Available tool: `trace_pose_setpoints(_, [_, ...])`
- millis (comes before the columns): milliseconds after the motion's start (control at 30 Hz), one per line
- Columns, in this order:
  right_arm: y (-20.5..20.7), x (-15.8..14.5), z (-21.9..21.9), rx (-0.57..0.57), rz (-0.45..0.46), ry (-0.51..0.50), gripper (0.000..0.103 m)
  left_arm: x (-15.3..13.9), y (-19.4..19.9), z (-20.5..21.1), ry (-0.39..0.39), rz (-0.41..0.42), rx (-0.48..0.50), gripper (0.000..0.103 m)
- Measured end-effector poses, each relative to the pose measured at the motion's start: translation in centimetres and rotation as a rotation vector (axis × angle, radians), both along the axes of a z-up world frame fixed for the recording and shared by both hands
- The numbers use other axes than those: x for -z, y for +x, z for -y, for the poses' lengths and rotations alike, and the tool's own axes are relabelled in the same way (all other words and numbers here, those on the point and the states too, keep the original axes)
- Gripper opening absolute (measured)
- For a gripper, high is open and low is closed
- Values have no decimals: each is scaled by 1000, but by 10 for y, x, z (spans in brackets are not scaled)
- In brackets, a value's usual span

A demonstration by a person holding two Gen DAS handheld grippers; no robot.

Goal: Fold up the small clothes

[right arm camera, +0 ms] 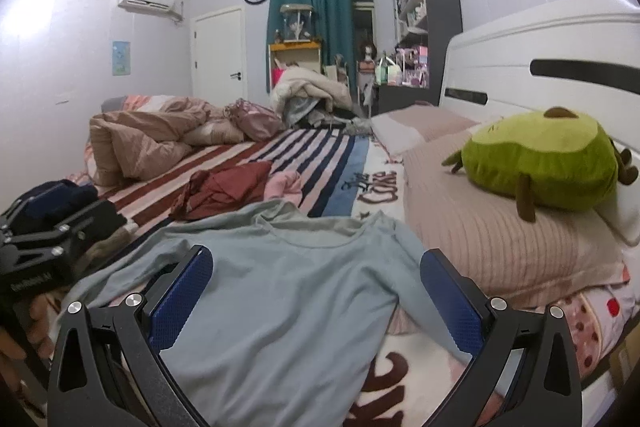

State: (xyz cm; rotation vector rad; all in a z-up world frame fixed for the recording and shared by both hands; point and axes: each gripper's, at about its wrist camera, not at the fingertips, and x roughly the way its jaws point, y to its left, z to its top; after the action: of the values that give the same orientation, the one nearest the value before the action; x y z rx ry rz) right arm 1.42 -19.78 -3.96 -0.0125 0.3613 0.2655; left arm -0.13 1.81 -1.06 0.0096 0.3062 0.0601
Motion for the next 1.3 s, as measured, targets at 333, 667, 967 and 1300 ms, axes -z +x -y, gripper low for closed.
trace_pose_setpoints(333, [12,46,-27,-18,-67,-20,103,38,9,-75,-42,-122,-56,102])
trace_pose_setpoints(667, [29,88,-49,-59,-186,-29,103,113,8,-142,-167,-342,-72,98])
trace_pose_setpoints(967, [36,96,-60,-88,-212,-10,103,154,2,-168,-207,-453,-150,65])
trace_pose_setpoints(1300, [33,97,-68,-109,-217,-11,103,167,0,-192,-234,-490,-216,10])
